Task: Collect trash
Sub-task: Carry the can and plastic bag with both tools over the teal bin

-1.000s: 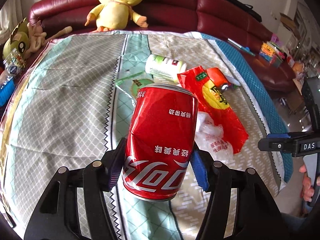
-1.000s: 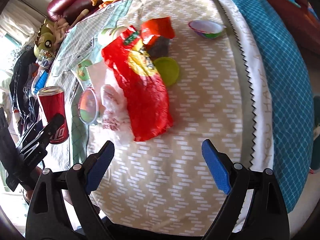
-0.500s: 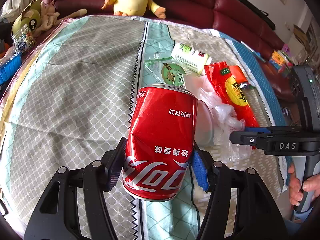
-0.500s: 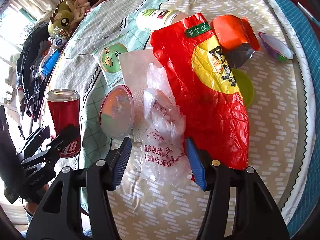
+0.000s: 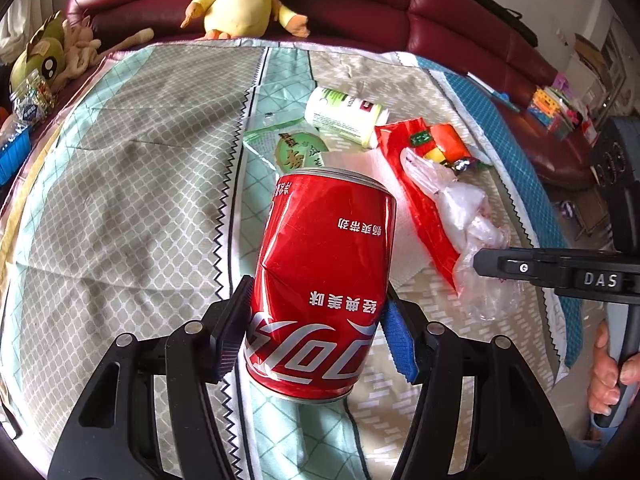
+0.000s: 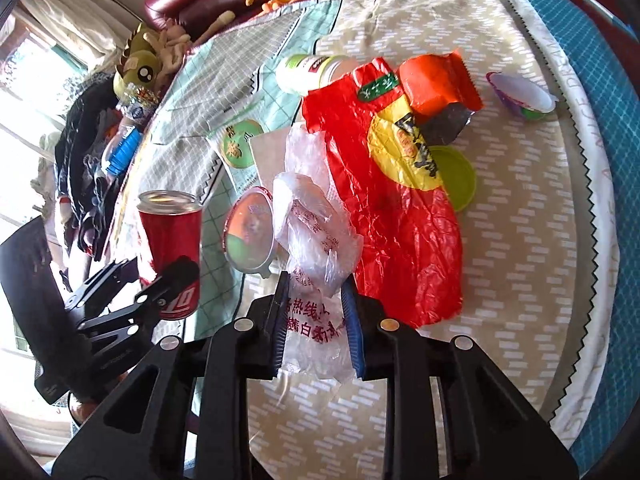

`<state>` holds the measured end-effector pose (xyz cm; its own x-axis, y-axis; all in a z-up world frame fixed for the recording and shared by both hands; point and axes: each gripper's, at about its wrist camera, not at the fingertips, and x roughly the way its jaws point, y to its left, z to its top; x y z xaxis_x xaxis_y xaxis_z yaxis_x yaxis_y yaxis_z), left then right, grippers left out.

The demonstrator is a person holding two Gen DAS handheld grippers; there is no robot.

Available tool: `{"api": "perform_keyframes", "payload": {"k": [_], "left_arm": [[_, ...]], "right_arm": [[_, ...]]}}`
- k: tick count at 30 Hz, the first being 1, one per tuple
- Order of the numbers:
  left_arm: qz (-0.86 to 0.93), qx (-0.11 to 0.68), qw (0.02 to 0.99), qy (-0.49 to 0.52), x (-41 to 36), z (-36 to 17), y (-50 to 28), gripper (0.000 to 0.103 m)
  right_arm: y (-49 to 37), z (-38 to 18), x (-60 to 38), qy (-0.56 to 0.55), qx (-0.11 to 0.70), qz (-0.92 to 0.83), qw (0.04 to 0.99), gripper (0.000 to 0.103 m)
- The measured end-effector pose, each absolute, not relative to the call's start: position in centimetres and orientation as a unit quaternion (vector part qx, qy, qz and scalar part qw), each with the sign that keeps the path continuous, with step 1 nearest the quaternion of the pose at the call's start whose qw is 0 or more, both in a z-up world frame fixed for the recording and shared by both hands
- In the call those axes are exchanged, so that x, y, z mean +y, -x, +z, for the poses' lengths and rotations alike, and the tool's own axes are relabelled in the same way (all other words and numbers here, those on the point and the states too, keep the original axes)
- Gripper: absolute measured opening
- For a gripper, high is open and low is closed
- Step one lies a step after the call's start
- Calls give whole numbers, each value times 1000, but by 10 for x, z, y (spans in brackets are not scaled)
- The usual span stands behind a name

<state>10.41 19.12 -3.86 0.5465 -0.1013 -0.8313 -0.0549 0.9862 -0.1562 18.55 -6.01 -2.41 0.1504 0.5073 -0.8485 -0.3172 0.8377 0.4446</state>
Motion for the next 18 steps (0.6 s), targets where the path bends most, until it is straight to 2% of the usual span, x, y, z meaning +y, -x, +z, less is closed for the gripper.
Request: {"api": "perform_keyframes", "payload": {"k": [9,18], "left_arm": [[-63,466,881,40,122,-17,-117,62],[-160,458,875,-3,5,6,-147,62]], "right_arm": [[-172,18,-143,-149,547,255,784,24],[-164,44,-277,-215,491,165,828,25]]}}
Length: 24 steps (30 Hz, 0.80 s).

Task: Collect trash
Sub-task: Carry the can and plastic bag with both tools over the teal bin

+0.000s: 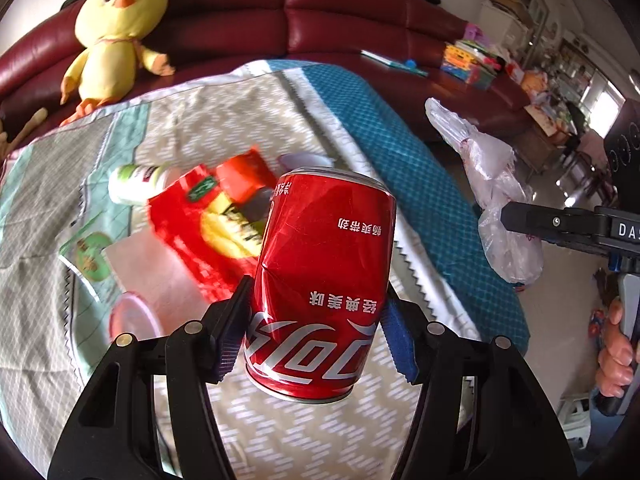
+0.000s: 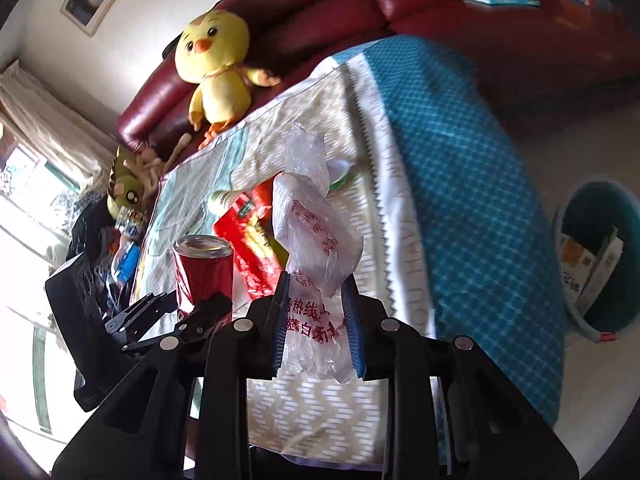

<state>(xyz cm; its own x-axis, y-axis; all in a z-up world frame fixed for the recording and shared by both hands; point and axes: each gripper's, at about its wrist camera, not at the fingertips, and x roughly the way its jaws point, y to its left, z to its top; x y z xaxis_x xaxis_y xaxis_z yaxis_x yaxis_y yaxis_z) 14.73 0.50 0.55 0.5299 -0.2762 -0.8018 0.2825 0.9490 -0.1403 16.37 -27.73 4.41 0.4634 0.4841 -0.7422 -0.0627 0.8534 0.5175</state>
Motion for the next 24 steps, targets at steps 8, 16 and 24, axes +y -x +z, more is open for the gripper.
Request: {"api": "perform_keyframes", "payload": {"k": [8,16,24], "left_arm": [[-251,464,847,-60,-128,1,-169,62],[-299,482,815,-116,-237,-21,-187,62],[-311,509,791,-134,-312,-47,-208,62]], "right_arm": [[-134,37,-428,-268,457,34,848,25],[-103,-2,-537,-330,447,-45,830,25],[-100,-34,-582,-357,460,-66,810,25]]}}
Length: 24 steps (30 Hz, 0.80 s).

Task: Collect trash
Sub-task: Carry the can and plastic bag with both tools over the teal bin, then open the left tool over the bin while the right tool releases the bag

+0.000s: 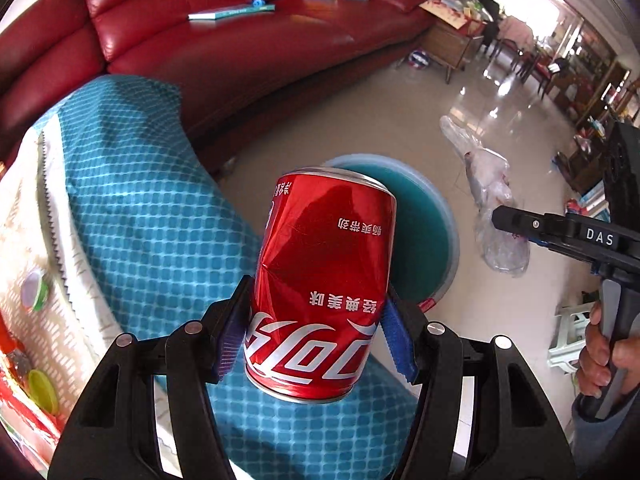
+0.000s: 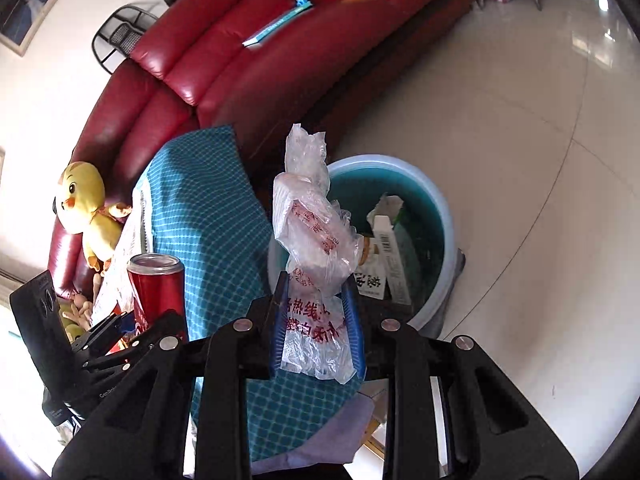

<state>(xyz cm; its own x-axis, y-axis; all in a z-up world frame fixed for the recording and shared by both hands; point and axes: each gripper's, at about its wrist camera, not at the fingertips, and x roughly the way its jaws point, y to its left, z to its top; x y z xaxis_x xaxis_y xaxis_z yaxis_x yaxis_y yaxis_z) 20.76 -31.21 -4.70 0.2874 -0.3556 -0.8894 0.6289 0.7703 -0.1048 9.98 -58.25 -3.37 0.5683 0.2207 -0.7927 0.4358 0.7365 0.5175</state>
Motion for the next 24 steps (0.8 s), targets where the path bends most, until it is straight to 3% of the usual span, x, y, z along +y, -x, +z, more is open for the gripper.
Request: {"api": "perform_keyframes", "payload": {"k": [11,17,24], "left_arm": [[-327,540,762,-146,-379,-89,-230,63],[-316,547,760,-152,-387,-103,-237,80],[-301,557,763,-133,-367,-107,-238,82]], "right_arm": [[-108,-54,-609,-370,477,-75,794,25],[-114,-63,-611,-361,487,-83,791,25],[-121,-78,-607,-363,500,-81,782,25]]}}
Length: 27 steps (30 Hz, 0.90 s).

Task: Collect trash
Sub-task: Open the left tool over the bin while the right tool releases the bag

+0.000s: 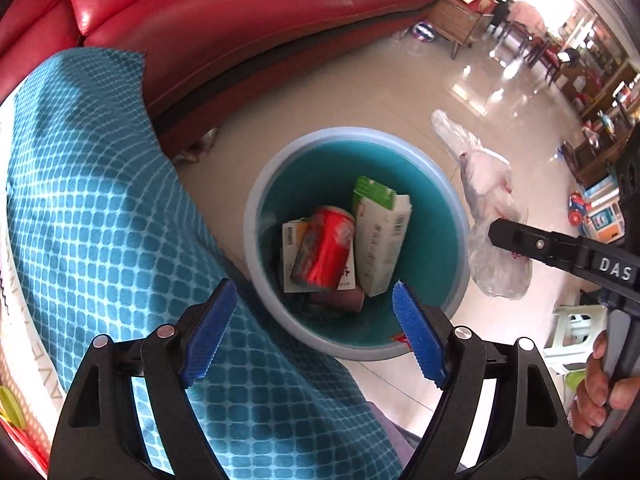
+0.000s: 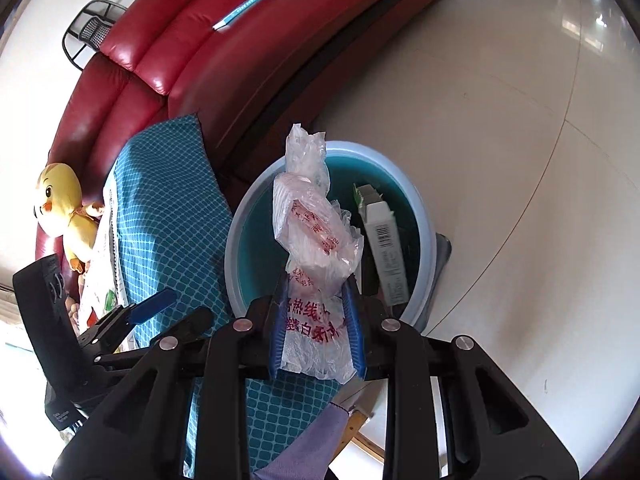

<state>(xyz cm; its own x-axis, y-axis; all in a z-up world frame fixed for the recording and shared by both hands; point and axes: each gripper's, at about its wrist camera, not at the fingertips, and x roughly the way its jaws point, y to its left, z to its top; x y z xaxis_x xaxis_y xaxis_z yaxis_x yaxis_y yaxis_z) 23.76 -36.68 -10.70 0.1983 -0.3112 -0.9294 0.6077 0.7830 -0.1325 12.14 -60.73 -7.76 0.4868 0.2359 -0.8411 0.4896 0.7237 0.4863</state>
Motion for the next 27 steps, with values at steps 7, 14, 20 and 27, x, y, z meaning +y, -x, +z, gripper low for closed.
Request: {"api": "perform_keyframes", "payload": {"k": [7,14,20,27], "left_arm": [[-296,554,769,-118,-350,-101,-237,87],[-284,551,775,-122,-339,-98,-232,93],[-275,556,777,-109,-326,-97,-229,94],[-270,555,780,-102,-311,-93,-222,94]], "right_arm": [[-128,-83,-603,-346,512,-90,781,27],[-134,-96,-592,-334,530,-88,774,55],[-133,-95,-590,-338,530,-92,773,68],[-131,-89,-585,-339,533,-94,769,77]]}}
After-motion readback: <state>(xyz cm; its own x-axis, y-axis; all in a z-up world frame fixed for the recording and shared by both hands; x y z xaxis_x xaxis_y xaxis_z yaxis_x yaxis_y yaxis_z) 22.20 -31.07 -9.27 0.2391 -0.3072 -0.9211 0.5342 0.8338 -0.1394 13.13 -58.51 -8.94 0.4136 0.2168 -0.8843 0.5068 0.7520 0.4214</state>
